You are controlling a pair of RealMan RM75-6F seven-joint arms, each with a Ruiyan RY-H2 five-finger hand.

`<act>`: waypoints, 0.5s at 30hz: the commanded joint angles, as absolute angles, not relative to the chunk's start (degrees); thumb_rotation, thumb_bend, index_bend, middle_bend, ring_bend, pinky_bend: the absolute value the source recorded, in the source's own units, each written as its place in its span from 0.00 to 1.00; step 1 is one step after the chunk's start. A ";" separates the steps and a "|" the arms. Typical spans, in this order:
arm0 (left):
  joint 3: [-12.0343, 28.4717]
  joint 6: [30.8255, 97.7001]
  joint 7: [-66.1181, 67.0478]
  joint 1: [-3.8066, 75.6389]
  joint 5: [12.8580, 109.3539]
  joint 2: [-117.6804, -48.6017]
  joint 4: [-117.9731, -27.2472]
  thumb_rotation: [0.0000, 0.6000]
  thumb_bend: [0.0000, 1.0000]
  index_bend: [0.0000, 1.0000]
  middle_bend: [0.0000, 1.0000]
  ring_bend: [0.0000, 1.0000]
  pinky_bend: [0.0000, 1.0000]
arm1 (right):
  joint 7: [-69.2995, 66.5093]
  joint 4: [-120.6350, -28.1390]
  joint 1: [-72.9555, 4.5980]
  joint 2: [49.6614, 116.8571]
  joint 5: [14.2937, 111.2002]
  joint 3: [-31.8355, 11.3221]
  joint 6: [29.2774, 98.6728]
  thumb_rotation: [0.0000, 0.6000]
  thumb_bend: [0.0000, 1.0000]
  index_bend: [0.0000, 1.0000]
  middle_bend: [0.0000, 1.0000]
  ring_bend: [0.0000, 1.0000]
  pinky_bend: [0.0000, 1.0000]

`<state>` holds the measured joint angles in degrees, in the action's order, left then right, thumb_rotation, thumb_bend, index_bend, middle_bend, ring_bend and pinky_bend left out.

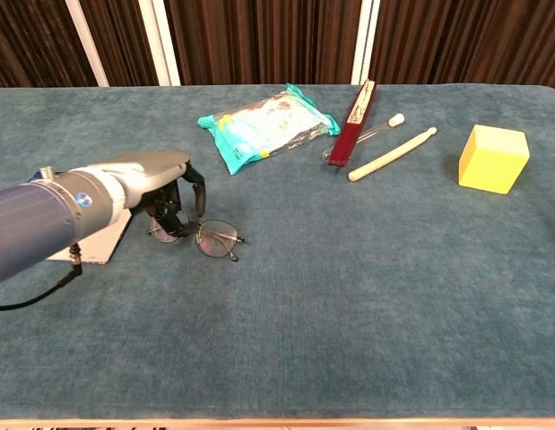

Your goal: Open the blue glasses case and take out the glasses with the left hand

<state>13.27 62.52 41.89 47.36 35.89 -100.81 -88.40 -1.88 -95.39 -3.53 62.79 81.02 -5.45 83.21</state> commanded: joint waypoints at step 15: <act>2.59 75.45 28.72 35.16 62.04 -82.65 -101.76 1.00 0.21 0.11 0.41 0.38 0.46 | -1.33 -95.20 -3.48 62.96 81.51 -5.34 83.63 1.00 0.22 0.00 0.00 0.00 0.22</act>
